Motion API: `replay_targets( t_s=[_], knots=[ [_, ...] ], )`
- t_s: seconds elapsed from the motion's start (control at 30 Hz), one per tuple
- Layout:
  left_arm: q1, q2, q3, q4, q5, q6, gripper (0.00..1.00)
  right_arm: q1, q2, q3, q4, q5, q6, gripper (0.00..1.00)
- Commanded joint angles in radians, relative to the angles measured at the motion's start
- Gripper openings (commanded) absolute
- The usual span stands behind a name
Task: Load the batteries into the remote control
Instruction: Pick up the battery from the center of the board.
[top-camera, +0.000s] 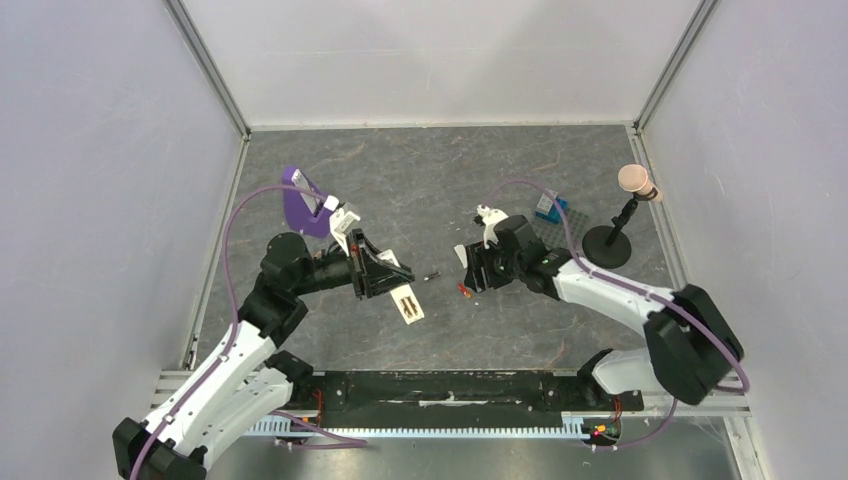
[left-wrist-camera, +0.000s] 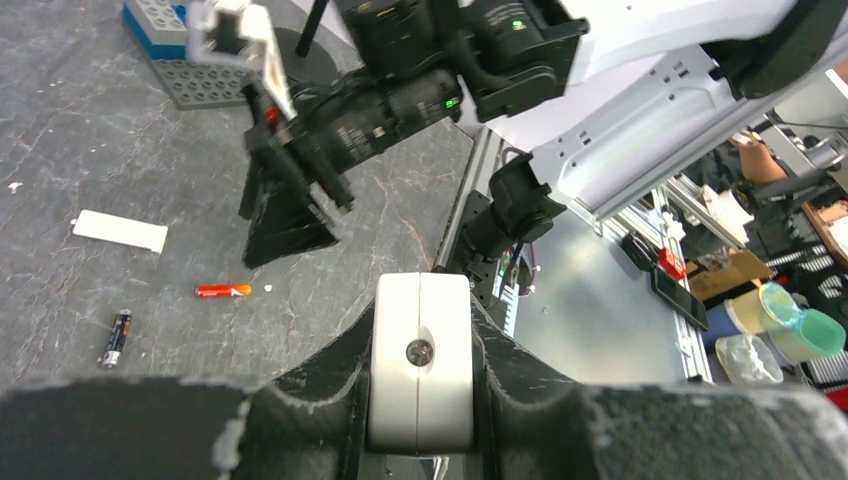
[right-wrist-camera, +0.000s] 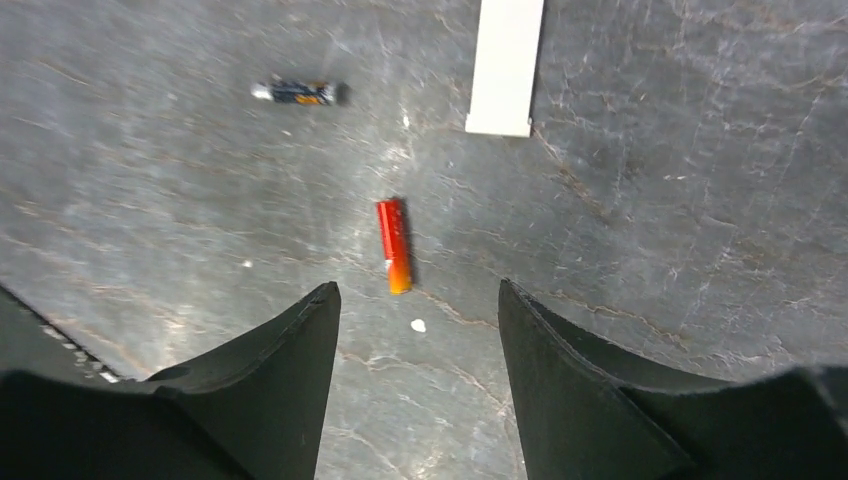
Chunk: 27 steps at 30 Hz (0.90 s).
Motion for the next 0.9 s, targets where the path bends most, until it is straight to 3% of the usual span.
replay_targets(
  t_s=[0.0,0.17,0.33,0.43,0.6,0.87],
  knots=[
    [0.003,0.035,0.067,-0.016,0.089,0.073,0.02,0.048,0.09,0.094,-0.013,0.077,-0.078,0.61],
    [0.003,0.019,0.073,-0.04,0.047,0.067,0.02,0.158,0.199,0.231,-0.033,0.124,-0.201,0.63],
    [0.002,-0.03,0.077,-0.07,-0.023,0.082,0.02,0.18,0.347,0.377,-0.125,0.105,-0.286,0.64],
    [0.003,-0.046,0.095,-0.125,-0.054,0.086,0.02,0.188,0.408,0.418,-0.155,0.0,-0.436,0.58],
    [0.004,-0.095,0.137,-0.223,-0.094,0.098,0.02,0.193,0.508,0.521,-0.252,0.035,-0.615,0.54],
    [0.004,-0.145,0.213,-0.321,-0.136,0.122,0.02,0.193,0.588,0.598,-0.268,0.013,-0.681,0.55]
  ],
)
